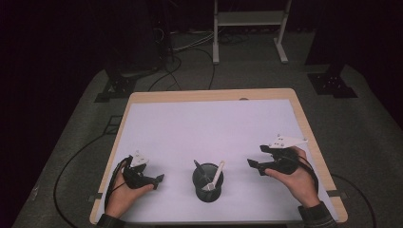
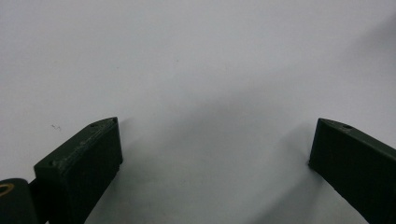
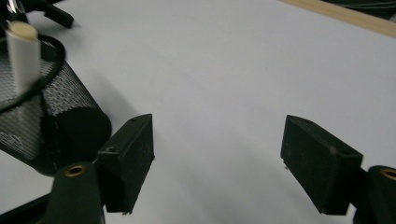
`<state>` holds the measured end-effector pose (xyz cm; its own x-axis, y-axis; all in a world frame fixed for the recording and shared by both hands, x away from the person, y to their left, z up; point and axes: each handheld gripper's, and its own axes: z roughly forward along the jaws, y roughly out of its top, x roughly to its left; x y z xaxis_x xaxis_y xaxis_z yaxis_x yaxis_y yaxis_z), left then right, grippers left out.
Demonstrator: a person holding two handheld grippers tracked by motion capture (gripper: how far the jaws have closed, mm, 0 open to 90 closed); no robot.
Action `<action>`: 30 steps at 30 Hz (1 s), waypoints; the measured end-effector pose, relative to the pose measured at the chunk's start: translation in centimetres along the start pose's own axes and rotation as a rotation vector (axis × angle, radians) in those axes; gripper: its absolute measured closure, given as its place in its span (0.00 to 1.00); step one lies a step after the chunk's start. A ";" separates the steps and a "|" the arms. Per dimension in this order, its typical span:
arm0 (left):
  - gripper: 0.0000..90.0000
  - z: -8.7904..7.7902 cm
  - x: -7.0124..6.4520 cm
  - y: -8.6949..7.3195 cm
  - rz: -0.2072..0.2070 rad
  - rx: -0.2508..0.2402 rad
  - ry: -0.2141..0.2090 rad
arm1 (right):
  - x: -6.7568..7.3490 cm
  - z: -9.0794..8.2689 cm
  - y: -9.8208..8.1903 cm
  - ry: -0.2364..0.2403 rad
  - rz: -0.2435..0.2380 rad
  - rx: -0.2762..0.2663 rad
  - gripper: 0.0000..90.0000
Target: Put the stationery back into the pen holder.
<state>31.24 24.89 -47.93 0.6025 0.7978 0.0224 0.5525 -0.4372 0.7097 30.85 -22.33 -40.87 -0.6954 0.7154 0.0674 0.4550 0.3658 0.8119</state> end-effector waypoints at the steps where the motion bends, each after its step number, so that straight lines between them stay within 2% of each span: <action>1: 0.01 0.0 0.0 0.0 -0.005 0.000 -0.002 | -0.2 0.0 -0.3 -0.005 -0.001 0.004 0.27; 11: 0.01 0.0 0.0 0.0 -0.004 0.000 -0.003 | -1.4 -0.1 -2.6 -0.057 0.036 0.039 0.21; 25: 0.01 0.0 0.0 0.0 -0.004 0.000 -0.003 | -2.9 -0.4 -5.8 -0.134 0.087 0.084 0.20; 30: 0.01 0.0 0.0 0.0 -0.004 0.001 -0.003 | -3.2 -0.4 -6.6 -0.155 0.089 0.104 0.20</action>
<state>31.22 24.86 -47.95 0.6024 0.7980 0.0172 0.5553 -0.4345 0.7091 29.89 -27.24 -46.20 -0.5595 0.8278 0.0400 0.5717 0.3505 0.7418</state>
